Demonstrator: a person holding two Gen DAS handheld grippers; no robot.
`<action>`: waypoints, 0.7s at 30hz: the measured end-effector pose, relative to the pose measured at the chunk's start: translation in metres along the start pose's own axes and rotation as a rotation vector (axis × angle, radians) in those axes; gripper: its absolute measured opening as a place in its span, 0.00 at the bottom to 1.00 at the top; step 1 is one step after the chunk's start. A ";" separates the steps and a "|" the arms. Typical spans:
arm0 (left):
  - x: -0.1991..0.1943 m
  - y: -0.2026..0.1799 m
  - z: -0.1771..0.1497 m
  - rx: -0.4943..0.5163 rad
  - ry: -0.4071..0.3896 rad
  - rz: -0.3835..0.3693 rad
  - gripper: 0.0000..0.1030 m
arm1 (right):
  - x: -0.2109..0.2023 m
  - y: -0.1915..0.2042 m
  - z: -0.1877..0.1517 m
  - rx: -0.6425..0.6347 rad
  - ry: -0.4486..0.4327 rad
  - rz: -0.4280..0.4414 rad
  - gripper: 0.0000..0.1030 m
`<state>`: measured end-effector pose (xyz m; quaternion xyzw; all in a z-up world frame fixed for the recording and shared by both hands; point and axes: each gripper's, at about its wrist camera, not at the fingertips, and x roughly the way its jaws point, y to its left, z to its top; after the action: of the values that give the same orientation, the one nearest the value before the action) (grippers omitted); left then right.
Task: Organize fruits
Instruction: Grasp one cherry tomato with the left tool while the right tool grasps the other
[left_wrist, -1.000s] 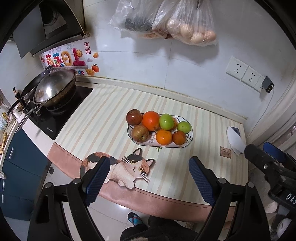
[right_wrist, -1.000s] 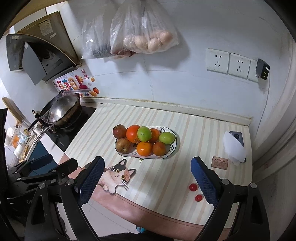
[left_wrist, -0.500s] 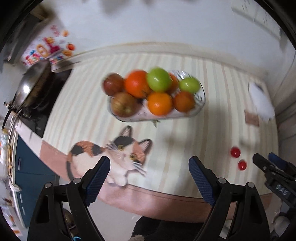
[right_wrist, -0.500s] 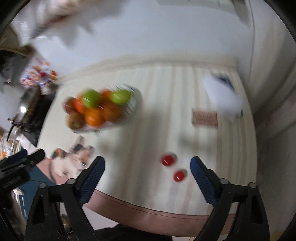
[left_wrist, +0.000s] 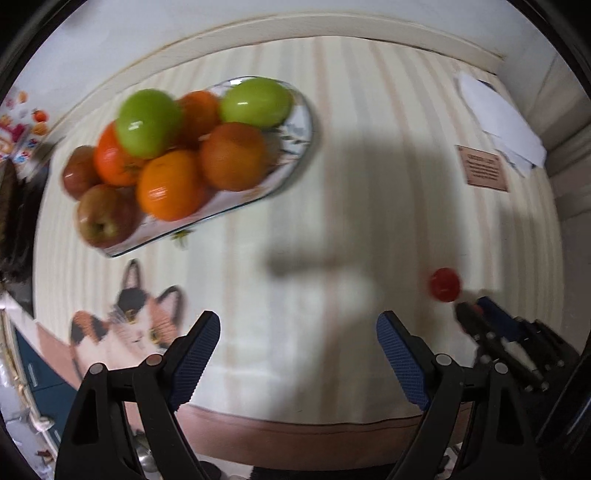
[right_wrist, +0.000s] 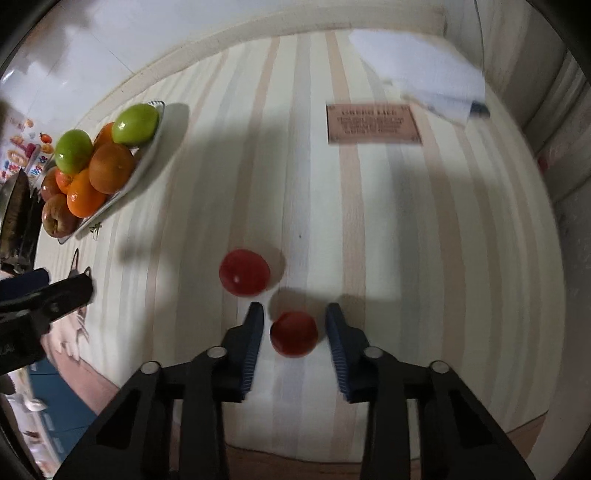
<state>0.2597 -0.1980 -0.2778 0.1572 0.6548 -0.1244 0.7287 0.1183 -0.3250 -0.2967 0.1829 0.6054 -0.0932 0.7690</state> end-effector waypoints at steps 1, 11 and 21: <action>0.002 -0.005 0.002 0.012 0.006 -0.022 0.84 | -0.001 0.000 -0.001 0.006 -0.006 -0.003 0.27; 0.032 -0.077 0.016 0.161 0.059 -0.139 0.77 | -0.023 -0.047 -0.007 0.126 -0.050 -0.058 0.27; 0.049 -0.117 0.019 0.253 0.064 -0.138 0.48 | -0.029 -0.084 -0.006 0.217 -0.062 -0.100 0.27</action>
<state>0.2371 -0.3121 -0.3325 0.2061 0.6659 -0.2508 0.6717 0.0747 -0.4018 -0.2838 0.2317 0.5758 -0.2018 0.7576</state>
